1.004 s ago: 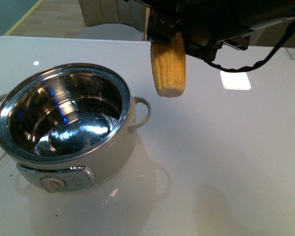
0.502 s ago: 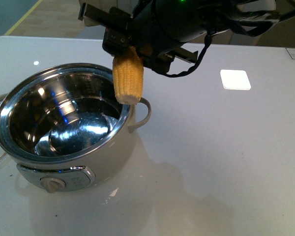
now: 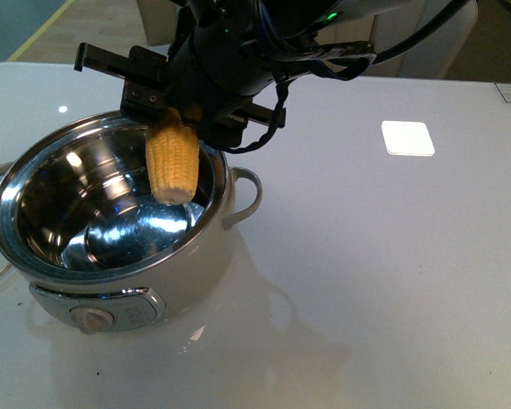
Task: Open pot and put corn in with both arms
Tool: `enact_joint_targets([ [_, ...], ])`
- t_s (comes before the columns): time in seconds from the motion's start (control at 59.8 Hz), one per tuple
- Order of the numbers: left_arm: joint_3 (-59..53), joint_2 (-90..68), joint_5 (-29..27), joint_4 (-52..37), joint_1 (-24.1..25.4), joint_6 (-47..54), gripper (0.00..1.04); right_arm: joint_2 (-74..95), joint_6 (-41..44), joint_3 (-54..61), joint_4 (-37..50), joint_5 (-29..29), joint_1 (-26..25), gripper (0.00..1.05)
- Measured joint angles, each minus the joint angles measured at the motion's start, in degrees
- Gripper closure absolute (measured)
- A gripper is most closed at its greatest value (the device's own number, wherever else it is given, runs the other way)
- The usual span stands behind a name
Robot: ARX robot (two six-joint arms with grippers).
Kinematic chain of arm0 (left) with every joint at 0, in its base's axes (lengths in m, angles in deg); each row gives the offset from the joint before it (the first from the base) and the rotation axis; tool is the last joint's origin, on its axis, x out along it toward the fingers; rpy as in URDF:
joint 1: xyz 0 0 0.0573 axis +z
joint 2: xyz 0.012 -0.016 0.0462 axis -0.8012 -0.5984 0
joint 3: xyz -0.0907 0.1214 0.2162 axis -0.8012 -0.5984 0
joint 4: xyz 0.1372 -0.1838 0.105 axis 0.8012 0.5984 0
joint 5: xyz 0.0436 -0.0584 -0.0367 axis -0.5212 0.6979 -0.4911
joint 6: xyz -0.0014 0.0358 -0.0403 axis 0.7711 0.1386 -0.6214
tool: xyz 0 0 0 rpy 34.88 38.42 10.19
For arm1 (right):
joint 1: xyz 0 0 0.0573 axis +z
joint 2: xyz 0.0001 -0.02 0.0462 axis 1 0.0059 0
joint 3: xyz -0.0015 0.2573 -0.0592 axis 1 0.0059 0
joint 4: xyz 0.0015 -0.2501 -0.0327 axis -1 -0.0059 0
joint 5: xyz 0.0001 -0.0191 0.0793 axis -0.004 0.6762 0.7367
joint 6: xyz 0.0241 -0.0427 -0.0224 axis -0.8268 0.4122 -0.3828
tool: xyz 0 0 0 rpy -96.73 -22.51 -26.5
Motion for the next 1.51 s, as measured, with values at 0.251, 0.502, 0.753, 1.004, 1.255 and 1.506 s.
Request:
enact_joint_targets([
  [0.251, 0.0, 0.0, 0.0, 0.0, 0.0, 0.0, 0.07, 4.46, 0.0, -5.66, -3.15, 0.24, 0.63, 0.66],
  [0.502, 0.0, 0.0, 0.0, 0.0, 0.0, 0.0, 0.07, 6.99, 0.07, -7.52, -4.7, 0.5, 1.84, 0.59],
  [0.753, 0.0, 0.0, 0.0, 0.0, 0.0, 0.0, 0.07, 7.5, 0.04, -8.26, -5.2, 0.48, 1.99, 0.2],
  [1.004, 0.0, 0.0, 0.0, 0.0, 0.0, 0.0, 0.07, 5.86, -1.81, -5.2, -2.45, 0.22, 1.64, 0.09],
  [1.255, 0.0, 0.0, 0.0, 0.0, 0.0, 0.0, 0.07, -7.91, -7.04, 8.48, 7.3, -0.04, -1.9, 0.09],
  [1.506, 0.0, 0.0, 0.0, 0.0, 0.0, 0.0, 0.07, -26.43, -5.11, 24.98, 11.23, -6.56, -8.81, 0.09],
])
